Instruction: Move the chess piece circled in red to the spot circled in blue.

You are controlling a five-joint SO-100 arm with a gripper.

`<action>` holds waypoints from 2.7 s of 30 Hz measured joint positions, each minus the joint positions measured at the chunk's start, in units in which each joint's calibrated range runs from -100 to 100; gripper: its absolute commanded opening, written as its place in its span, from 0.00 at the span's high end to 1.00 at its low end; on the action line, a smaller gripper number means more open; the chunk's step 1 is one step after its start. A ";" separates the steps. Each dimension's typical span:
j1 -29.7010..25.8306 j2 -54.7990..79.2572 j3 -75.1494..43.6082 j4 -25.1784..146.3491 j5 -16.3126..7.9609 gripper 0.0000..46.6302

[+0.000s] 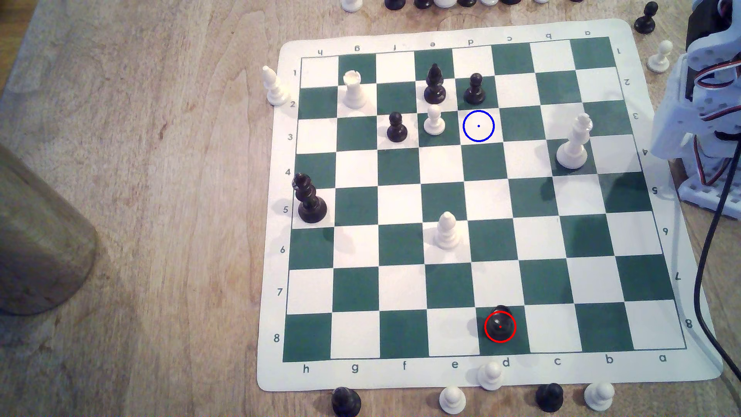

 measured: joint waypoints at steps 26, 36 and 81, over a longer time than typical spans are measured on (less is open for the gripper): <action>-18.51 0.17 -25.94 118.17 -0.10 0.99; -31.86 10.47 -33.53 149.88 -0.05 0.94; -46.02 60.49 -25.85 120.40 -6.01 0.65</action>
